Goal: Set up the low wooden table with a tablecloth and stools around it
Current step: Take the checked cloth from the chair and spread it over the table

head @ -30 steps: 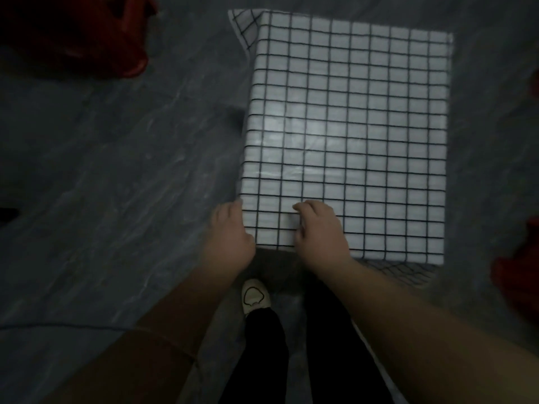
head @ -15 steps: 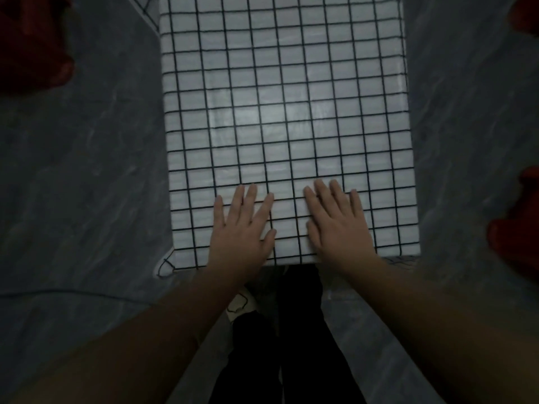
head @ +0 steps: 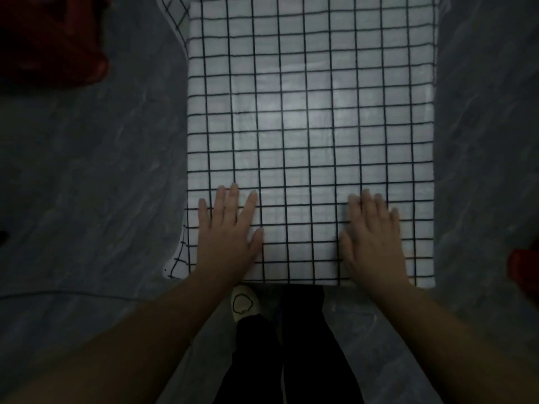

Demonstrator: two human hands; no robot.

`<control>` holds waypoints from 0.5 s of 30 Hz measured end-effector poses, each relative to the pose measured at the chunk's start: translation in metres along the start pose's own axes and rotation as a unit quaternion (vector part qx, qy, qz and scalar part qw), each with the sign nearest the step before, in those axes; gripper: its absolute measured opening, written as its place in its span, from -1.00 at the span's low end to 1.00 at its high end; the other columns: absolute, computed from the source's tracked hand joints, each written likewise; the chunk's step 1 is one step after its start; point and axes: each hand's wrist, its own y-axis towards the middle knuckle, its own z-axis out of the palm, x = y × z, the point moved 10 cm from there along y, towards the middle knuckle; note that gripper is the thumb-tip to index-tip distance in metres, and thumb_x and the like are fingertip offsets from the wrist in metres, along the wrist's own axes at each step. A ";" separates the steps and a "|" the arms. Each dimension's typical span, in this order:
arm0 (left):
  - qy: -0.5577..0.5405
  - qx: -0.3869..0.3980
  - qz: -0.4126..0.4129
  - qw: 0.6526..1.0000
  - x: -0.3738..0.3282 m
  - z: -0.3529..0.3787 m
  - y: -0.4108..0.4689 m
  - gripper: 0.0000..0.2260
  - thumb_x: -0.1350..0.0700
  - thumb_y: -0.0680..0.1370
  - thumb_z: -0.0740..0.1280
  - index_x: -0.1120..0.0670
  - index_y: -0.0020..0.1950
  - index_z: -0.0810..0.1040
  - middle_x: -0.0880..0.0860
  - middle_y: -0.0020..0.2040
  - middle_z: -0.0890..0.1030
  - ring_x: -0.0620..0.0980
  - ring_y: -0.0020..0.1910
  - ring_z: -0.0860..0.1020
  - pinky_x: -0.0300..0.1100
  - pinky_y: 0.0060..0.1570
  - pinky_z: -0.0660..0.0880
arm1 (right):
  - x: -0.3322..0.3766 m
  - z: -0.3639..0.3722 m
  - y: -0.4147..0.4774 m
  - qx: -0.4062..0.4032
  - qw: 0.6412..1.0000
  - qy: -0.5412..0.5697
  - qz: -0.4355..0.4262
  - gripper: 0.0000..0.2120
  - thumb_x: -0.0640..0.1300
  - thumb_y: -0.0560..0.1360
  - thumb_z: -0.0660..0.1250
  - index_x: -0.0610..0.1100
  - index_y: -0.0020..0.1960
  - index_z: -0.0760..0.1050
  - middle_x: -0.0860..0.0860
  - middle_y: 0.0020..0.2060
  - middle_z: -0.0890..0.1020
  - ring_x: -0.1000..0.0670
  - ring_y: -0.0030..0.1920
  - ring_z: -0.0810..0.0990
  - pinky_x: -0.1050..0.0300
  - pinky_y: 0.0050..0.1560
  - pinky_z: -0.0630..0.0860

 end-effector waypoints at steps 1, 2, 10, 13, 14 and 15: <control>-0.005 -0.005 0.008 1.000 -0.010 -0.005 0.011 -0.38 -0.21 0.61 0.03 0.00 0.63 0.05 0.19 0.61 0.09 0.21 0.59 -0.02 0.33 0.48 -0.04 | 0.017 -0.005 0.012 -0.008 1.000 0.002 -0.027 -0.37 0.07 0.61 0.02 -0.13 0.61 0.01 -0.18 0.59 0.07 -0.19 0.59 -0.01 -0.29 0.53 0.00; -0.011 -0.009 0.015 1.000 -0.020 -0.010 0.023 -0.38 -0.20 0.61 0.03 0.01 0.63 0.05 0.18 0.61 0.09 0.20 0.59 -0.01 0.33 0.48 -0.03 | 0.034 -0.009 0.025 -0.017 0.999 0.001 -0.052 -0.37 0.06 0.61 0.04 -0.13 0.61 0.02 -0.17 0.59 0.08 -0.19 0.59 -0.01 -0.29 0.53 0.01; -0.014 0.032 -0.029 0.999 -0.026 -0.006 0.053 -0.40 -0.19 0.62 0.03 -0.01 0.63 0.07 0.15 0.61 0.10 0.17 0.60 0.02 0.32 0.48 -0.02 | 0.079 -0.008 0.076 0.012 0.991 -0.035 -0.125 -0.39 0.09 0.62 0.01 -0.06 0.62 0.01 -0.09 0.60 0.08 -0.14 0.59 -0.02 -0.28 0.52 -0.03; -0.014 0.029 -0.008 0.999 -0.017 -0.004 0.054 -0.41 -0.16 0.61 0.07 -0.01 0.62 0.12 0.14 0.61 0.14 0.16 0.59 0.06 0.32 0.47 0.03 | 0.075 -0.001 0.078 0.023 0.991 -0.038 -0.126 -0.39 0.09 0.62 0.02 -0.07 0.62 0.00 -0.09 0.60 0.08 -0.15 0.59 -0.02 -0.28 0.52 -0.01; -0.015 0.024 -0.004 1.000 -0.013 -0.005 0.054 -0.41 -0.16 0.60 0.08 -0.01 0.61 0.14 0.14 0.60 0.14 0.15 0.59 0.07 0.31 0.47 0.05 | 0.076 0.001 0.078 0.024 0.991 -0.039 -0.127 -0.39 0.10 0.62 0.03 -0.06 0.62 0.00 -0.09 0.60 0.09 -0.15 0.59 -0.02 -0.29 0.52 -0.01; -0.016 0.018 0.002 1.000 -0.012 -0.005 0.055 -0.42 -0.15 0.60 0.10 -0.01 0.61 0.16 0.13 0.60 0.15 0.15 0.59 0.08 0.31 0.47 0.06 | 0.077 0.003 0.078 0.024 0.991 -0.039 -0.127 -0.39 0.11 0.62 0.03 -0.06 0.62 0.01 -0.09 0.60 0.10 -0.15 0.59 -0.02 -0.29 0.52 -0.01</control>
